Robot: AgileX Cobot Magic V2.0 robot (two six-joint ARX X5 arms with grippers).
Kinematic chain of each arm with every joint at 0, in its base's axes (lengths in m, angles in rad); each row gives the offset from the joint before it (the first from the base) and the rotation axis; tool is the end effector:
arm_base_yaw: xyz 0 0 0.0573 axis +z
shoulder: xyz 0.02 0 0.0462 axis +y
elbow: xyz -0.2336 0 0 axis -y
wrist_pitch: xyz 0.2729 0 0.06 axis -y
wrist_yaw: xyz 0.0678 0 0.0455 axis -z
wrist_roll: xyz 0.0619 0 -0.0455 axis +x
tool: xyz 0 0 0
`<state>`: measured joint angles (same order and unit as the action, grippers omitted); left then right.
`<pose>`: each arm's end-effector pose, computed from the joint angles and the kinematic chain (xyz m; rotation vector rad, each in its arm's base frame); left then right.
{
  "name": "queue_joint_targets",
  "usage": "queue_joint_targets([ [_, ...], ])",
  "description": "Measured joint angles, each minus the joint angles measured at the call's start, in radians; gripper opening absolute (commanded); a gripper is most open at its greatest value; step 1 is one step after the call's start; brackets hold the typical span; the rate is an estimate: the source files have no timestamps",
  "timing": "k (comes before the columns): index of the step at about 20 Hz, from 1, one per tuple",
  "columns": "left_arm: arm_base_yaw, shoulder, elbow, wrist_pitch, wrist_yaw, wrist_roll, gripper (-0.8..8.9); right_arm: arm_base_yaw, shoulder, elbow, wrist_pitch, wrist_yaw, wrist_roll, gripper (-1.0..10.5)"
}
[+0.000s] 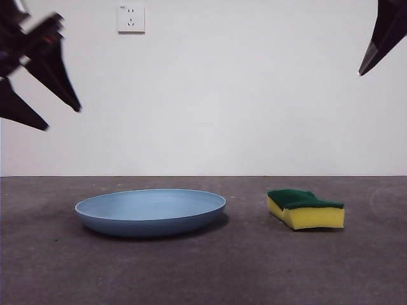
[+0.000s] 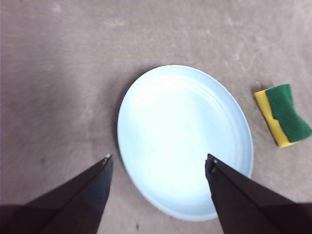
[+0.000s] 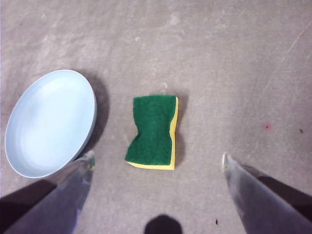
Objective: Pick up the plate,pick up the cloth,clean the plate with the cloth
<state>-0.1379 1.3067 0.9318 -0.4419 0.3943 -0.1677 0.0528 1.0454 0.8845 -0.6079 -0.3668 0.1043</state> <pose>0.3142 -0.0676 0.1938 -0.2602 0.8607 -0.4327 0.2705 0.0365 0.2338 0.2188 0.7856 0.3587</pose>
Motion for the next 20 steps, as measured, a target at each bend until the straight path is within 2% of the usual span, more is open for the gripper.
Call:
queue_joint_targets([
  [7,-0.043,0.299,0.089,0.02,-0.098,0.01,3.19,0.0,0.0,0.0,-0.003,0.0,0.0,4.4],
  [16,-0.084,0.452,0.091,0.118,-0.113,0.01,2.94,0.0,0.0,0.0,-0.004,0.0,0.003,4.4],
  [17,-0.087,0.453,0.092,0.119,-0.124,0.01,2.1,0.0,0.0,0.0,-0.004,0.0,0.004,4.4],
  [18,-0.088,0.453,0.092,0.119,-0.134,0.012,0.65,0.0,0.0,0.0,-0.004,0.0,0.004,4.4],
  [19,-0.088,0.455,0.092,0.118,-0.134,0.019,-0.15,0.0,0.0,0.0,-0.004,0.0,0.004,4.4],
  [20,-0.088,0.457,0.092,0.118,-0.138,0.029,-0.08,0.0,0.0,0.0,-0.004,0.0,0.004,4.4],
])
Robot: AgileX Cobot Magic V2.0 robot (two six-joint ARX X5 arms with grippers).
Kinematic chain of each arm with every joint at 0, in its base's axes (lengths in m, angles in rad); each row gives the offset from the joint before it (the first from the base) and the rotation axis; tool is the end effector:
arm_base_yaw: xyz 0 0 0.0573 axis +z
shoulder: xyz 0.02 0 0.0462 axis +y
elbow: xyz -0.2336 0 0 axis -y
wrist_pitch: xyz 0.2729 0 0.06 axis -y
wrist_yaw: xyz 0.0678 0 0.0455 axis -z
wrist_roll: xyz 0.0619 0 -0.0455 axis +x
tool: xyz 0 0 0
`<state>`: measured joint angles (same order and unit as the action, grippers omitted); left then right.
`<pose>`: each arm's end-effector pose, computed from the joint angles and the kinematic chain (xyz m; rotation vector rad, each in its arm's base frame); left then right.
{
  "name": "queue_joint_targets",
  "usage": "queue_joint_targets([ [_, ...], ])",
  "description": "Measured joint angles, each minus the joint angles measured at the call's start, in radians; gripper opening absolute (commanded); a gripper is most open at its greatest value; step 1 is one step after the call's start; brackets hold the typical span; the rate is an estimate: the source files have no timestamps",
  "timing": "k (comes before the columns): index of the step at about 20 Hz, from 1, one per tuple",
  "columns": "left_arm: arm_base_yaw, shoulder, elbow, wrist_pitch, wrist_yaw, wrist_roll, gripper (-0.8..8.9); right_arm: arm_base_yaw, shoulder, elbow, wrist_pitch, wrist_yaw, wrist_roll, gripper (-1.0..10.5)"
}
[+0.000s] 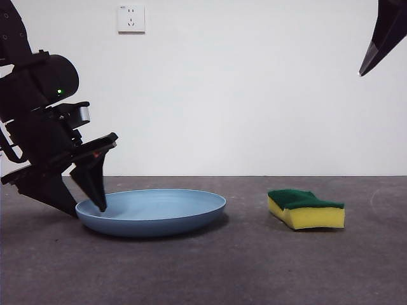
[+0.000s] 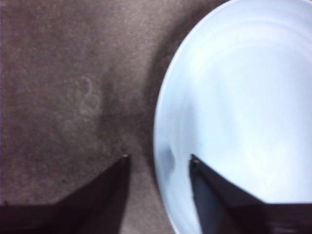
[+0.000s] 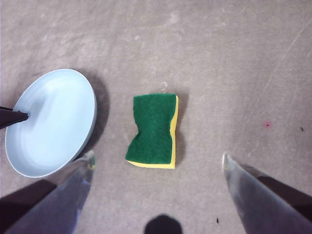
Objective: Pick up the plate,pick up the cloth,clean the plate with the cloth
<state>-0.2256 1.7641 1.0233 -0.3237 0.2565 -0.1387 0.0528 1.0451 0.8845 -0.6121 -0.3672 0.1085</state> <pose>0.3558 -0.0978 0.0812 -0.1394 1.1025 -0.3602 0.2701 0.0365 0.2335 0.2234 0.7903 0.3571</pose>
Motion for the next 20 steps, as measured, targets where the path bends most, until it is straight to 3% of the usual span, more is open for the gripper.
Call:
queue_joint_targets([
  [8,0.0,-0.066,0.005,0.002,0.003,0.017,-0.08,0.105,0.045,0.03,0.0,0.015,-0.005,4.4],
  [13,0.0,-0.272,0.019,-0.089,-0.026,0.042,-0.08,0.247,0.24,0.143,0.0,0.185,-0.05,4.3],
  [15,0.0,-0.36,0.026,-0.114,-0.042,0.05,-0.08,0.294,0.339,0.196,0.0,0.255,-0.065,3.6],
  [20,0.0,-0.557,0.027,-0.199,-0.045,0.061,-0.08,0.349,0.56,0.288,0.004,0.344,-0.094,3.4],
])
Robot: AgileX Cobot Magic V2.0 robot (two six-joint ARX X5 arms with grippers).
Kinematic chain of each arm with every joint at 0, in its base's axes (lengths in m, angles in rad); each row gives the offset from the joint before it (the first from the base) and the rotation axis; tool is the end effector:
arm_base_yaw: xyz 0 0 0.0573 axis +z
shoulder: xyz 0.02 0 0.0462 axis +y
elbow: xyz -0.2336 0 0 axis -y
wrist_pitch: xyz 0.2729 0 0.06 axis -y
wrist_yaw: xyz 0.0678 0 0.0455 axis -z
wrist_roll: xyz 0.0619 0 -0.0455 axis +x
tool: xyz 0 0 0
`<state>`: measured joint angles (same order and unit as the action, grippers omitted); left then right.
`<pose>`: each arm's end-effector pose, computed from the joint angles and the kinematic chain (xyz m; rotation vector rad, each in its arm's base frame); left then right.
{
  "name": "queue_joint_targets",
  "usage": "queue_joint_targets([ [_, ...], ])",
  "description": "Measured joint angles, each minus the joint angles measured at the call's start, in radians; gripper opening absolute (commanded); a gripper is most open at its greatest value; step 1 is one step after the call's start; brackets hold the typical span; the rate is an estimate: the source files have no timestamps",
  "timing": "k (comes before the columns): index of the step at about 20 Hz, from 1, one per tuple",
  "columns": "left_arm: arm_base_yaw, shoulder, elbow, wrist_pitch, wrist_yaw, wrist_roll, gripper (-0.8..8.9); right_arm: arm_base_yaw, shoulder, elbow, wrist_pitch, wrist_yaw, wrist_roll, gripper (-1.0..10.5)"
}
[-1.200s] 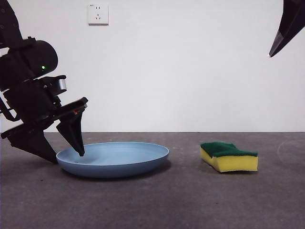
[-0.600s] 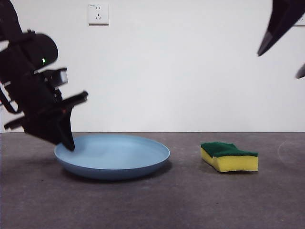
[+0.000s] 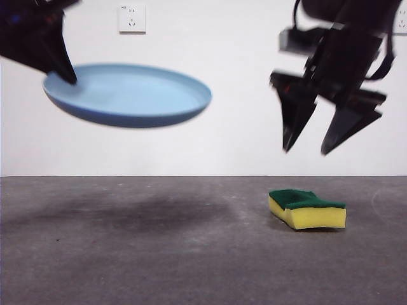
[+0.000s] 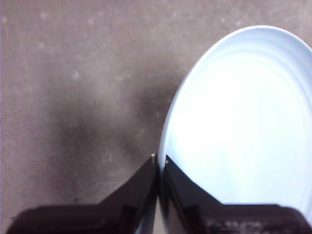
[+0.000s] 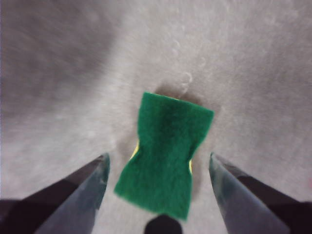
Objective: Pick up the plate,pick up the cloth,clean the plate with the cloth
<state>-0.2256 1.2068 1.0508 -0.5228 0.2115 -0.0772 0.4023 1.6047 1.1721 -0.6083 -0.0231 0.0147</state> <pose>0.3047 -0.0833 0.2581 -0.0682 0.6999 -0.3935 0.3366 0.1448 0.1651 -0.1844 1.0320 0.3784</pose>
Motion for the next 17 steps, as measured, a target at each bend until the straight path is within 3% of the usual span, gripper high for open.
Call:
queue_joint_targets([
  [7,0.0,-0.052,0.0,-0.071,0.0,0.017,-0.08,0.002,0.173,0.004,0.032,0.0,-0.004,3.3],
  [13,0.0,-0.052,0.0,-0.071,0.0,0.018,-0.08,0.002,0.226,0.004,0.056,-0.002,-0.004,-0.2],
  [17,0.0,-0.049,0.0,-0.071,-0.031,0.019,-0.08,0.005,0.226,0.004,0.054,-0.003,-0.004,-0.2],
])
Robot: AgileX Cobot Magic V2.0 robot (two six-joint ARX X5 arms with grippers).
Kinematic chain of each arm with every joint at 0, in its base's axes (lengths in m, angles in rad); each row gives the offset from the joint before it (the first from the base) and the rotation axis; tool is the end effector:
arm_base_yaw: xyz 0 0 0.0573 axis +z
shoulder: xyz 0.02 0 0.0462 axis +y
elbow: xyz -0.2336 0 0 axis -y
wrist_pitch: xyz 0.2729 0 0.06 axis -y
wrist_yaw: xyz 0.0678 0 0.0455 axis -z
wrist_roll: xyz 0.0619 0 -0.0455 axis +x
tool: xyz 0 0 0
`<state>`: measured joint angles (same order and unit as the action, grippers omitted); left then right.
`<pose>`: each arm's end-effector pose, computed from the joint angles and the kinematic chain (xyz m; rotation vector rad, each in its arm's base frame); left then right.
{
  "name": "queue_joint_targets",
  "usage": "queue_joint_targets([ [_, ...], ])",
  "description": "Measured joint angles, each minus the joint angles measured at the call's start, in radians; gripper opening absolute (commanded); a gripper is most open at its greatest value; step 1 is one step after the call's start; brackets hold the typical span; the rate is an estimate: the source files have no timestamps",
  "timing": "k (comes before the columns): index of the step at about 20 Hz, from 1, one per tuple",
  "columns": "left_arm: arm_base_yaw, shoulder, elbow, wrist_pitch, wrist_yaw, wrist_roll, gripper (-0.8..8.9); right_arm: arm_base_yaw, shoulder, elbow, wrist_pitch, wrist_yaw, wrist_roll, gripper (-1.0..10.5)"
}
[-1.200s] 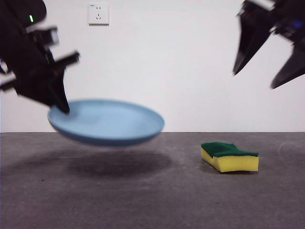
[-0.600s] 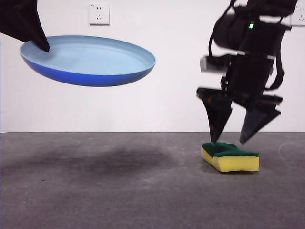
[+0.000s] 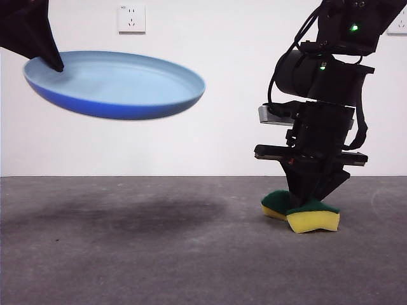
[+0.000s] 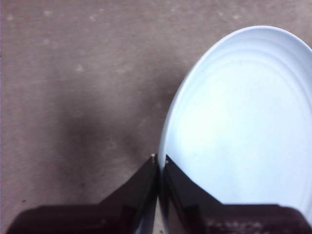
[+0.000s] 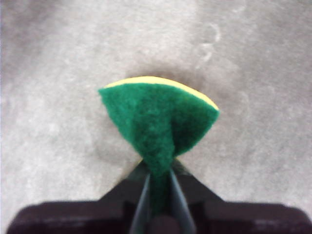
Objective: Pick up the plate,pick up the cloth,clean the plate with the cloth
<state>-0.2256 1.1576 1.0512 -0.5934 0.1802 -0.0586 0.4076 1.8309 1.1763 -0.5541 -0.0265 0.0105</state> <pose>0.2922 -0.0785 0.2652 -0.0394 0.7154 -0.3682 0.3473 0.1518 0.0894 -0.2215 1.1970 0.3733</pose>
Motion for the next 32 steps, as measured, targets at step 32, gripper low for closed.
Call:
queue_joint_targets([
  [32,-0.288,0.252,-0.002,0.225,-0.039,-0.074,-0.08,0.416,-0.222,0.01,-0.185,0.132,0.055,-0.2],
])
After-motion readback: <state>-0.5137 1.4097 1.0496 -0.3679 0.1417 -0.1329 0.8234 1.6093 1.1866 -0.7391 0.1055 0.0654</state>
